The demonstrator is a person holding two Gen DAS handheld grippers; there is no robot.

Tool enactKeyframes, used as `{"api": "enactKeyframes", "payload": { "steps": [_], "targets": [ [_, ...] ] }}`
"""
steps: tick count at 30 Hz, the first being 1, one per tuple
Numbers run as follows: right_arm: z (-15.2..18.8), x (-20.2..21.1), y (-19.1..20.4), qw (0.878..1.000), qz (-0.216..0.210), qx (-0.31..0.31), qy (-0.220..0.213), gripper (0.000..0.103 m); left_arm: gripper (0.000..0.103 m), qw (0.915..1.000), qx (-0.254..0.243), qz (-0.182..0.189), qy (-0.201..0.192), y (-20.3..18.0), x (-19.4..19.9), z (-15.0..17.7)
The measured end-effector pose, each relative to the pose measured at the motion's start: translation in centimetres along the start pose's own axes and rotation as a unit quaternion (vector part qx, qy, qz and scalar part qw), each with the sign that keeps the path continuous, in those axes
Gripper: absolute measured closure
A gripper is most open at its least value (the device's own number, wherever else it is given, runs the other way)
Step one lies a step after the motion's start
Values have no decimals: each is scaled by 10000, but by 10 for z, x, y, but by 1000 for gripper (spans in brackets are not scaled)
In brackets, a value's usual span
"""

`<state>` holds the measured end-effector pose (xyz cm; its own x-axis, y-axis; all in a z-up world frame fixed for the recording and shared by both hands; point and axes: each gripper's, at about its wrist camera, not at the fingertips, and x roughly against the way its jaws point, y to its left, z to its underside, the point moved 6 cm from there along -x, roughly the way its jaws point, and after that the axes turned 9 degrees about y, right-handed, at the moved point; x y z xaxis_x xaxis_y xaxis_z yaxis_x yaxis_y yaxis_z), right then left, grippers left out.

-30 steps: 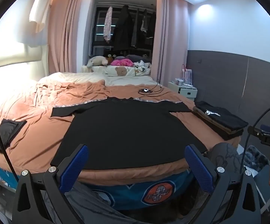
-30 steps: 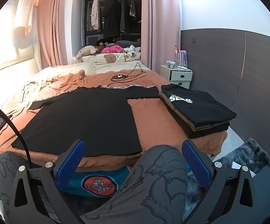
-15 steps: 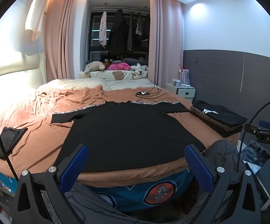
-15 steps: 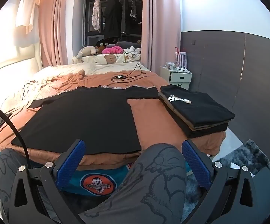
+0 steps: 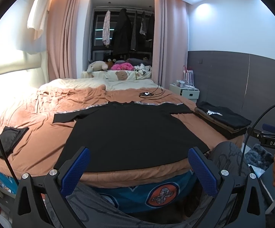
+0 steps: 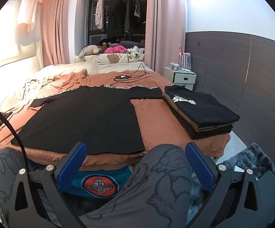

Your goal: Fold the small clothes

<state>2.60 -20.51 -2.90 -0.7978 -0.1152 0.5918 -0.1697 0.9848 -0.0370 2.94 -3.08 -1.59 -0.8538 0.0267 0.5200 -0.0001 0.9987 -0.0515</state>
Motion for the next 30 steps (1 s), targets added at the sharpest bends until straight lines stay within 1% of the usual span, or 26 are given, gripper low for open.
{"api": "enactKeyframes", "payload": {
  "steps": [3, 8, 21, 26, 30],
  "targets": [
    [0, 7, -6, 10000, -13, -40, -28, 0, 0, 10000, -2, 24, 0, -1, -1, 1],
    [0, 7, -5, 9999, -110, -48, -23, 0, 0, 10000, 2, 31, -12, -1, 1, 0],
    [1, 9, -7, 9998, -202, -11, 28, 0, 0, 10000, 17, -13, 21, 0, 2, 3],
    [-2, 11, -5, 9997, -244, 23, 11, 0, 0, 9999, 118, 65, 2, 4, 4, 3],
    [-1, 13, -5, 9996, -266, 53, -14, 0, 0, 9999, 127, 33, -16, 6, 6, 4]
  ]
}}
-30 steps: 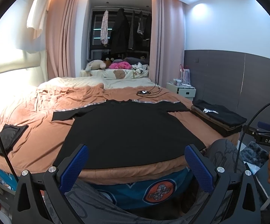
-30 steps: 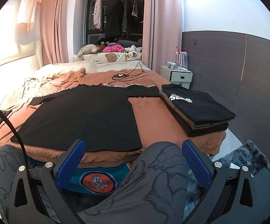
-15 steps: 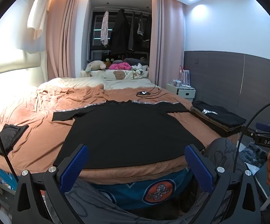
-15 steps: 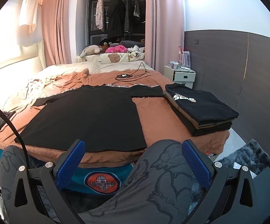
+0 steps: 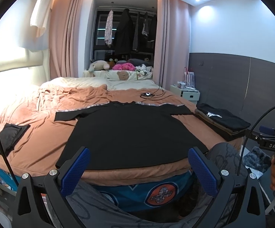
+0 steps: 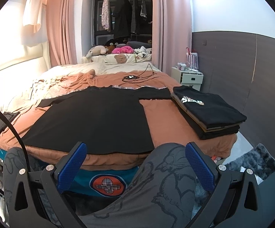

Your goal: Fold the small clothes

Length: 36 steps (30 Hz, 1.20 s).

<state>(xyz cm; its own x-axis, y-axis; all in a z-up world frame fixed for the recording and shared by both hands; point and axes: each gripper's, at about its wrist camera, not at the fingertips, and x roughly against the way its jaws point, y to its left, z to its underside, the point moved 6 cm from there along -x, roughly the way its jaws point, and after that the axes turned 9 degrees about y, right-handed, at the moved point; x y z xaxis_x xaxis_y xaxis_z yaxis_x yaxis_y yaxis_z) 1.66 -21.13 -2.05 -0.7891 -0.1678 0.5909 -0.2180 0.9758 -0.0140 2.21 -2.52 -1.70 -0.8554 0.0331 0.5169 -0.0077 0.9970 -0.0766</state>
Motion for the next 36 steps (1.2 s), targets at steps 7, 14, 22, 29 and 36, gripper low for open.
{"api": "enactKeyframes", "payload": {
  "steps": [7, 14, 22, 29, 36],
  "targets": [
    [0, -1, 0, 10000, -22, 24, -20, 0, 0, 10000, 63, 4, 46, 4, -1, 2],
    [0, -3, 4, 10000, -37, 48, 14, 0, 0, 9999, 105, -46, 66, 9, 0, 2],
    [-4, -6, 7, 9999, -60, 82, 39, 0, 0, 9998, 112, -51, 142, 15, -4, 0],
    [-12, -13, 10, 9999, -37, 135, -33, 0, 0, 9990, 77, -408, 147, 27, -13, -9],
    [-30, -36, 14, 9997, -195, 119, -8, 0, 0, 9955, 274, -866, 259, 55, -31, -25]
  ]
}}
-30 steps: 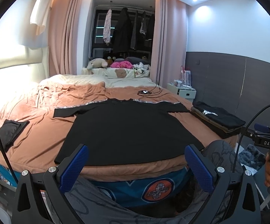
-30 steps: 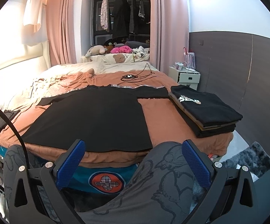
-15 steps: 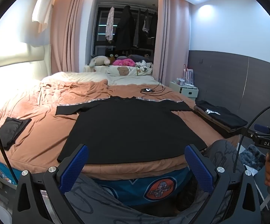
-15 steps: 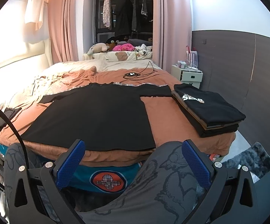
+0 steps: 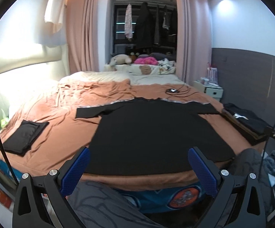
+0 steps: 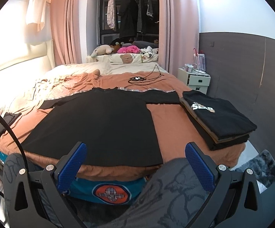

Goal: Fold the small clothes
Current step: 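Move both tools toward the black T-shirt's side edge and sleeve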

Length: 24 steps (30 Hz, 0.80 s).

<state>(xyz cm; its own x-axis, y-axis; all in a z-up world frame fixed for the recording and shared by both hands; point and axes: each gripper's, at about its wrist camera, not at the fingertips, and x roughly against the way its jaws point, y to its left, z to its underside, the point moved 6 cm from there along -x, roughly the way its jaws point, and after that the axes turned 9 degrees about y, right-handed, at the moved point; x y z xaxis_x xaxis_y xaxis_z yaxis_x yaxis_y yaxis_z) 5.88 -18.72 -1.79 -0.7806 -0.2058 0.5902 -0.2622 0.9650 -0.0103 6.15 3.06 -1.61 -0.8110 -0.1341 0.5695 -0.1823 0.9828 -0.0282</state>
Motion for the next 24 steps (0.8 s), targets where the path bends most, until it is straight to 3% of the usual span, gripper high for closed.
{"api": "enactKeyframes", "payload": {
  "steps": [13, 20, 24],
  "targets": [
    [-39, -59, -4, 9995, -220, -98, 199, 0, 0, 9994, 191, -185, 242, 33, -41, -32],
    [-63, -86, 5, 9992, -288, -120, 243, 0, 0, 9976, 151, -609, 304, 50, -57, -45],
    [-71, -101, 7, 9991, -321, -129, 264, 0, 0, 9977, 244, -479, 407, 59, -68, -52]
  ]
}}
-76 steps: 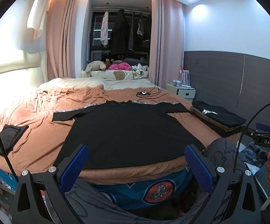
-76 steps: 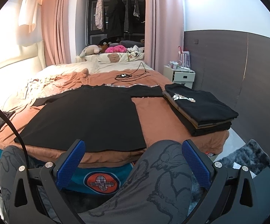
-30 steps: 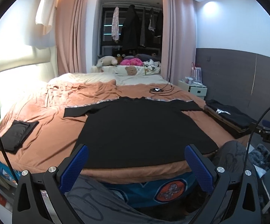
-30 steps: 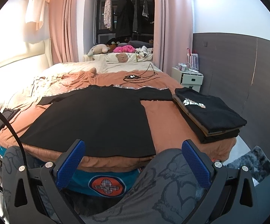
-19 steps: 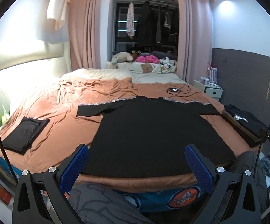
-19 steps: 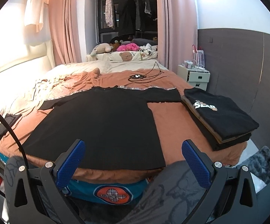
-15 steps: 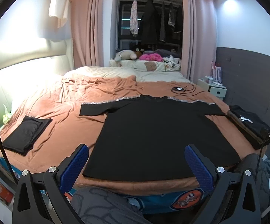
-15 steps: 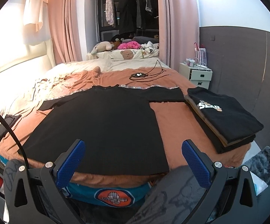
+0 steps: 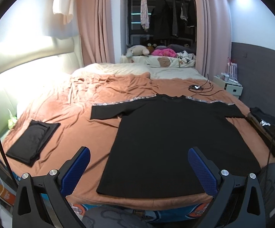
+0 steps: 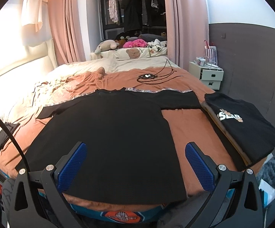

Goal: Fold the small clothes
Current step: 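Move both tools toward the black T-shirt's side edge and sleeve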

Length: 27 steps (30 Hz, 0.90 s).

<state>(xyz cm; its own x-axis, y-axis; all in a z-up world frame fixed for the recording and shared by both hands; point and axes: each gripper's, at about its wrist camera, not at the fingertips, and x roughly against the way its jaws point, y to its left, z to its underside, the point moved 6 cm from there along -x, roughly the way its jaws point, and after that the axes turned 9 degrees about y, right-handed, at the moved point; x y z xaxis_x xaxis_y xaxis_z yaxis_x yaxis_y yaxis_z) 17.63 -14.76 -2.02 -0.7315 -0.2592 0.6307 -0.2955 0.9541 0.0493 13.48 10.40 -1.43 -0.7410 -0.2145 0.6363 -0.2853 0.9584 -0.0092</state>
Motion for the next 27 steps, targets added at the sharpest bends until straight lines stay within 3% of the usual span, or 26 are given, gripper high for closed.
{"api": "enactKeyframes", "payload": {
  "steps": [4, 9, 27],
  "targets": [
    [-7, -12, 4, 10000, 7, 37, 39, 0, 0, 9994, 215, 245, 125, 10, -15, -9],
    [-19, -29, 11, 9999, 15, 128, 83, 0, 0, 9990, 328, 286, 136, 23, -29, -22],
    [-74, -105, 41, 9982, -171, 497, 296, 0, 0, 9978, 609, -160, 209, 86, -83, -72]
  ]
}}
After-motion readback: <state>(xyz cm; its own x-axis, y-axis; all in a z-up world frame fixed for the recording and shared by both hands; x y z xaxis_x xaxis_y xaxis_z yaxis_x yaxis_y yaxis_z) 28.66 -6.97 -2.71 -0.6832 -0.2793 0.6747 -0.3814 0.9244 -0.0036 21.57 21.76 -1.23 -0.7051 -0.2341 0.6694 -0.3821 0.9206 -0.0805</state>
